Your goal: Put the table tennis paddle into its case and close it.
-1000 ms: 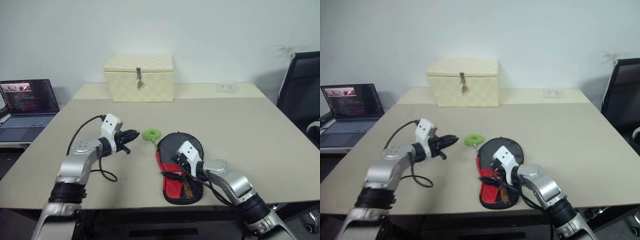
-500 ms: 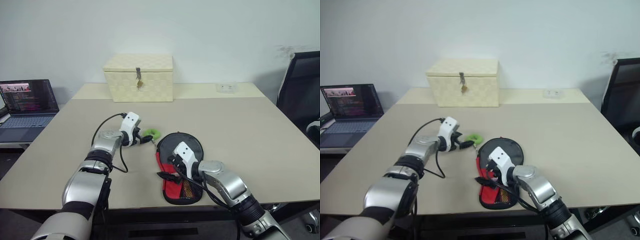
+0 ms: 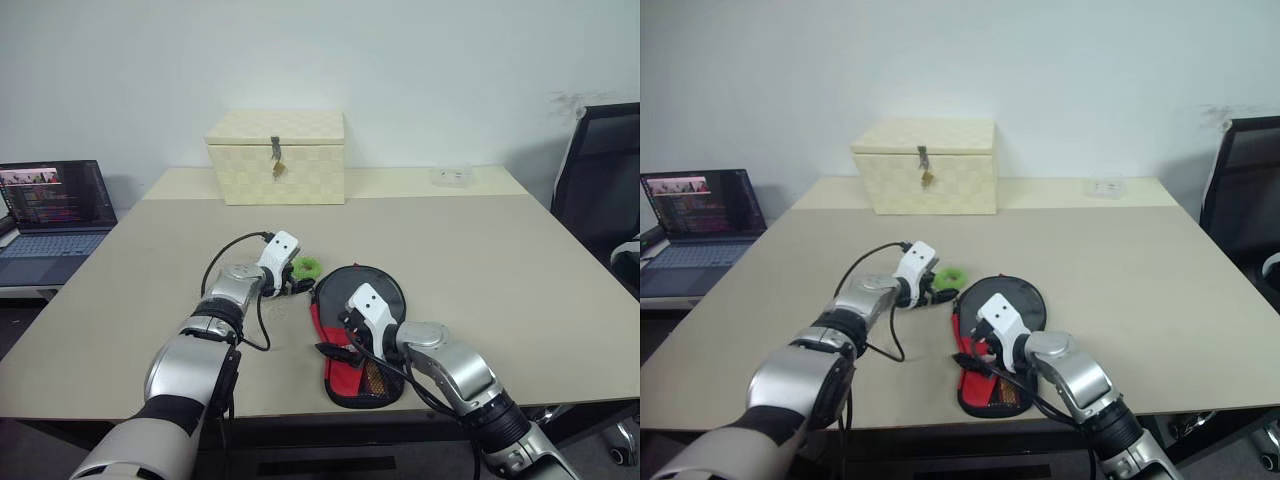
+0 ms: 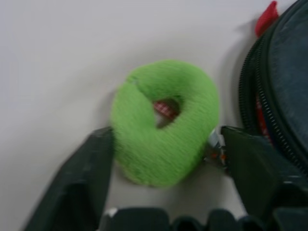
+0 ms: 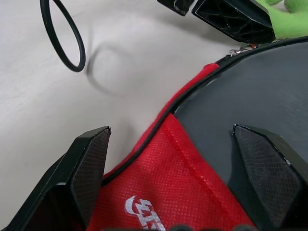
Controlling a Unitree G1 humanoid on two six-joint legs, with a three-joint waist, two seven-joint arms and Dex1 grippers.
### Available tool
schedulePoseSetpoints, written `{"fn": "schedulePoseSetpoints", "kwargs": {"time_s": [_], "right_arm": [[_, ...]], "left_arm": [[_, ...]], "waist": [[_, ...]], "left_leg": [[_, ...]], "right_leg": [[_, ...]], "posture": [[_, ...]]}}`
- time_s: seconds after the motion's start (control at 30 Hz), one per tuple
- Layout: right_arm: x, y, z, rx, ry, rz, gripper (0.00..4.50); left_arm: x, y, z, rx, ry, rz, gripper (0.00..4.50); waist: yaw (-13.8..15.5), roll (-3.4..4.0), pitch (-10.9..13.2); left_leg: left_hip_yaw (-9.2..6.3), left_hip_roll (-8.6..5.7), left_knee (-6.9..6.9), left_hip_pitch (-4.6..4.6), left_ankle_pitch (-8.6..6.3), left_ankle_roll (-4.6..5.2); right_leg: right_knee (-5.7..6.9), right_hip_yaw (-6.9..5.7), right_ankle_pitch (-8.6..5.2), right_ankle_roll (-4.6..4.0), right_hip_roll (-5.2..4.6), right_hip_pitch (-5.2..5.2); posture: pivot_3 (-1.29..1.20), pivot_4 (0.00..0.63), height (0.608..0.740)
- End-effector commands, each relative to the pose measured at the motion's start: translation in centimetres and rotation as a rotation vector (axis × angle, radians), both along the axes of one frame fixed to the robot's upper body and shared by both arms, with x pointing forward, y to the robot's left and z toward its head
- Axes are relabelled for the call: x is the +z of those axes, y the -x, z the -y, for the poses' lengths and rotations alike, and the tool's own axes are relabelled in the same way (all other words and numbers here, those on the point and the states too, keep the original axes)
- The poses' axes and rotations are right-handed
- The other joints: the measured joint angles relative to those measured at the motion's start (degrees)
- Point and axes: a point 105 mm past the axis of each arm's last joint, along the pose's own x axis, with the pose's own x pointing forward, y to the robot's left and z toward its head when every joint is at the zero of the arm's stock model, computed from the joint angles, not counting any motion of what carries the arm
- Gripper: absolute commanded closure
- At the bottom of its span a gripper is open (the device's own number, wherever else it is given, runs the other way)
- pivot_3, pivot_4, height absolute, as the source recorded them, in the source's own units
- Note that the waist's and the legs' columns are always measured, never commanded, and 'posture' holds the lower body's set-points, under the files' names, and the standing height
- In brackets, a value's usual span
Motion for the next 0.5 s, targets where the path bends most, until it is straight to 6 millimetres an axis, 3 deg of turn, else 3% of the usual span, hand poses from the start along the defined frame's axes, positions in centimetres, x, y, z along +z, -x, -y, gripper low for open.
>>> {"fn": "schedulePoseSetpoints", "kwargs": {"time_s": [0.03,0.23,0.37,0.5], "right_arm": [[1.5,-0.3,0.1,-0.006,-0.024,0.056,0.0],[2.1,-0.3,-0.1,0.011,-0.026,0.075,0.0],[2.2,-0.6,-0.1,0.021,-0.004,0.077,0.0],[-0.3,-0.5,0.6,0.022,0.071,0.008,0.0]], "left_arm": [[-1.7,0.5,-1.2,0.037,-0.027,-0.051,2.33],[-2.1,0.6,-2.2,0.074,-0.01,-0.056,4.31],[-0.5,0.1,-2.4,0.089,0.038,-0.01,4.45],[2.9,-1.0,-2.5,0.114,0.046,0.089,4.45]], "waist": [[-0.14,0.0,0.0],[-0.42,-0.01,-0.02],[-0.53,-0.01,-0.02],[-0.5,-0.02,-0.01]], "left_leg": [[0.0,0.0,0.0,0.0,0.0,0.0],[0.01,0.01,0.01,0.03,0.0,0.0],[0.01,0.01,0.07,0.04,0.0,0.0],[-0.01,0.02,0.1,0.01,0.0,0.0]], "right_leg": [[0.0,0.0,0.0,0.0,0.0,0.0],[0.03,0.02,0.0,0.0,0.0,0.0],[0.08,0.02,0.01,0.02,0.04,0.0],[0.08,0.0,0.02,0.02,0.06,0.0]], "posture": [[0.0,0.15,0.74],[0.0,0.15,0.74],[0.0,0.15,0.74],[0.0,0.15,0.74]]}}
